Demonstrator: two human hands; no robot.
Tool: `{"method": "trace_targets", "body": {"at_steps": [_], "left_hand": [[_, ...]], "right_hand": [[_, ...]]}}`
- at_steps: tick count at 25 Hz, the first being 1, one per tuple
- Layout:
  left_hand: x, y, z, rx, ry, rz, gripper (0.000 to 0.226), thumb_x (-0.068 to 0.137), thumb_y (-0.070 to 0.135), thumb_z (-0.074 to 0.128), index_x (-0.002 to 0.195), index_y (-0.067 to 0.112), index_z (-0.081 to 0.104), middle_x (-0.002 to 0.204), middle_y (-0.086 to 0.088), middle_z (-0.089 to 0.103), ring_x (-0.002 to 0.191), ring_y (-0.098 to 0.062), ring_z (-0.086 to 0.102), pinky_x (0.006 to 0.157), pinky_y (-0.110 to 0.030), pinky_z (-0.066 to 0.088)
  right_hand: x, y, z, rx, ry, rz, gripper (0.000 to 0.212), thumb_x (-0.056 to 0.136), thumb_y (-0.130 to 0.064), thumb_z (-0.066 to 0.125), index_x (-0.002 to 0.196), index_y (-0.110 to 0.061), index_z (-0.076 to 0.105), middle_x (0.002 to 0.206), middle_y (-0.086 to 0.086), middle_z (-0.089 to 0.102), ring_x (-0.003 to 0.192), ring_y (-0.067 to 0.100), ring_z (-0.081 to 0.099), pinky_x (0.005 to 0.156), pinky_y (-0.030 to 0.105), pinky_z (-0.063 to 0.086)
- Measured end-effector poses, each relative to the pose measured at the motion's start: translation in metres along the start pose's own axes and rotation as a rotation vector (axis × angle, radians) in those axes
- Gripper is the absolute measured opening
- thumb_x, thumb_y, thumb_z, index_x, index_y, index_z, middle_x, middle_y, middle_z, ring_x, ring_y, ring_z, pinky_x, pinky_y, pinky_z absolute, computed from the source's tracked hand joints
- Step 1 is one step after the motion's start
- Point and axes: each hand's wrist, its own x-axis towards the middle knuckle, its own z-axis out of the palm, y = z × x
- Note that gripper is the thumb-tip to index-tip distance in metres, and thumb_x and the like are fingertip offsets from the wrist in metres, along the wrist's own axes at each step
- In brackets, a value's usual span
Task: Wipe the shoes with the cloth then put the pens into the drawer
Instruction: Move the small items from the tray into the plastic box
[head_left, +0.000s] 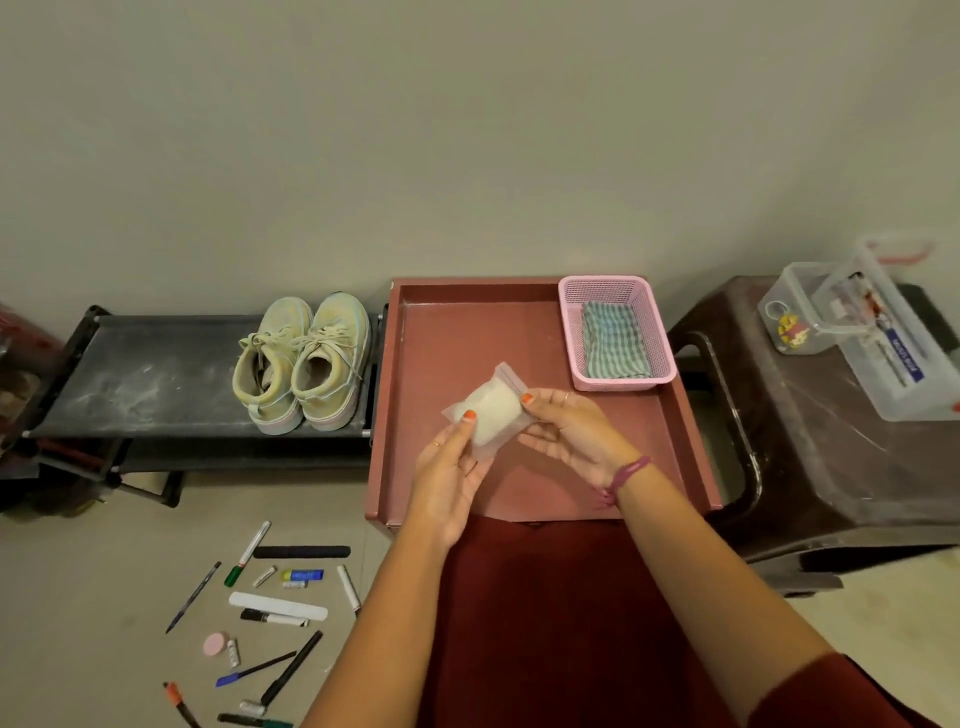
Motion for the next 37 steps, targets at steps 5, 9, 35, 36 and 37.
{"method": "trace_targets", "body": {"at_steps": [5, 9, 35, 36, 37], "left_hand": [[-0.019, -0.003, 0.055, 0.14, -0.143, 0.04, 0.02, 0.092, 0.017, 0.061, 0.11, 0.008, 0.063, 0.103, -0.008, 0.073, 0.096, -0.017, 0.07, 0.084, -0.027, 0.057], [-0.029, -0.015, 0.105, 0.276, -0.199, 0.075, 0.02, 0.091, 0.016, 0.064, 0.11, 0.01, 0.065, 0.104, -0.01, 0.073, 0.096, -0.019, 0.07, 0.078, -0.027, 0.059], [0.007, -0.145, 0.37, 1.144, -0.6, 0.44, 0.035, 0.097, 0.031, 0.053, 0.131, 0.022, 0.053, 0.132, 0.01, 0.054, 0.124, -0.008, 0.049, 0.107, -0.032, 0.04], [0.01, -0.154, 0.371, 1.354, -0.678, 0.606, 0.042, 0.098, 0.029, 0.051, 0.139, 0.02, 0.047, 0.142, 0.006, 0.047, 0.132, -0.009, 0.041, 0.113, -0.034, 0.033], [0.012, -0.163, 0.372, 1.545, -0.752, 0.732, 0.049, 0.099, 0.029, 0.048, 0.146, 0.019, 0.038, 0.152, 0.003, 0.035, 0.14, -0.012, 0.031, 0.117, -0.037, 0.025]], "right_hand": [[-0.045, -0.036, -0.033, -0.102, 0.058, -0.193, 0.025, 0.087, -0.04, 0.062, 0.097, -0.019, 0.071, 0.089, -0.001, 0.067, 0.083, 0.009, 0.061, 0.081, 0.027, 0.048], [-0.061, -0.061, -0.066, -0.058, 0.146, -0.296, 0.016, 0.088, -0.025, 0.064, 0.09, -0.011, 0.071, 0.086, 0.004, 0.07, 0.08, 0.014, 0.064, 0.071, 0.027, 0.054], [-0.14, -0.178, -0.368, 0.085, 0.738, -0.335, 0.011, 0.08, -0.009, 0.072, 0.079, -0.011, 0.062, 0.077, 0.002, 0.064, 0.069, 0.01, 0.061, 0.055, 0.018, 0.057], [-0.137, -0.183, -0.383, 0.043, 0.811, -0.329, 0.013, 0.081, -0.007, 0.071, 0.076, -0.009, 0.059, 0.078, 0.006, 0.063, 0.067, 0.013, 0.061, 0.051, 0.019, 0.056], [-0.132, -0.187, -0.395, -0.038, 0.877, -0.312, 0.017, 0.082, -0.006, 0.07, 0.073, -0.007, 0.056, 0.079, 0.009, 0.06, 0.065, 0.015, 0.06, 0.046, 0.019, 0.055]]}}
